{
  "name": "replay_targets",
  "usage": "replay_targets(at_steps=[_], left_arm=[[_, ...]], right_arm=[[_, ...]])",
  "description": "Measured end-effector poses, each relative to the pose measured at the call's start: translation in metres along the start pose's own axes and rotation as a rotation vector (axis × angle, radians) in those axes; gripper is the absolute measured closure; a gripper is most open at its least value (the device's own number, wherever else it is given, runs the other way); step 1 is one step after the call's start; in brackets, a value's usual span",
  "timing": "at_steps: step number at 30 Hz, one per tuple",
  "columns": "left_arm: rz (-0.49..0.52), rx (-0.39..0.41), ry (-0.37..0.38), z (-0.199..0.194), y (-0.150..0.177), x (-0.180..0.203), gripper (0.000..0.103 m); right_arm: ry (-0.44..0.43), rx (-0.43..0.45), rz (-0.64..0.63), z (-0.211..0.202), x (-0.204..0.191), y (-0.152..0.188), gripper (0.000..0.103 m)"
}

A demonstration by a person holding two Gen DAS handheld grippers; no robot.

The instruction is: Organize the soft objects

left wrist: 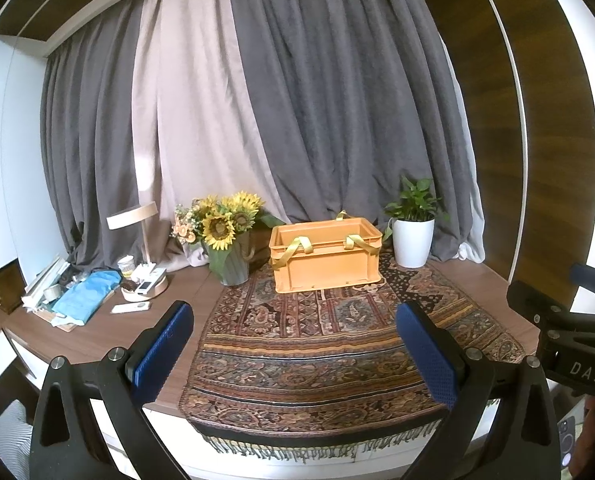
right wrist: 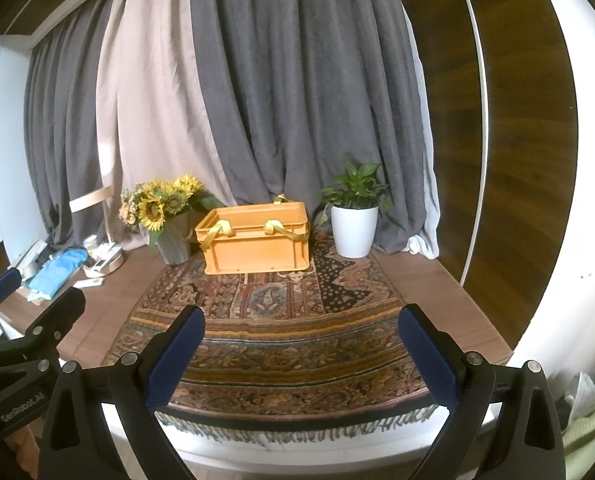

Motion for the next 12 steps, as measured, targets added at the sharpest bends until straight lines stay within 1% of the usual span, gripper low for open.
replay_targets(at_steps=[12], left_arm=[[0.007,0.003,0.008,0.0012,-0.0026,0.0069,0.000]], right_arm=[[0.006,0.000,0.004,-0.0016,0.0064,0.0008,0.005]])
Point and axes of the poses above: each gripper's, at about its wrist camera, not at the fingertips, and z roughly the way its jaws point, x to its right, y to its underside, the point moved 3 cm from there along z, roughly the way its jaws point, and after that the axes turned 8 degrees about x, right-handed, at the moved point
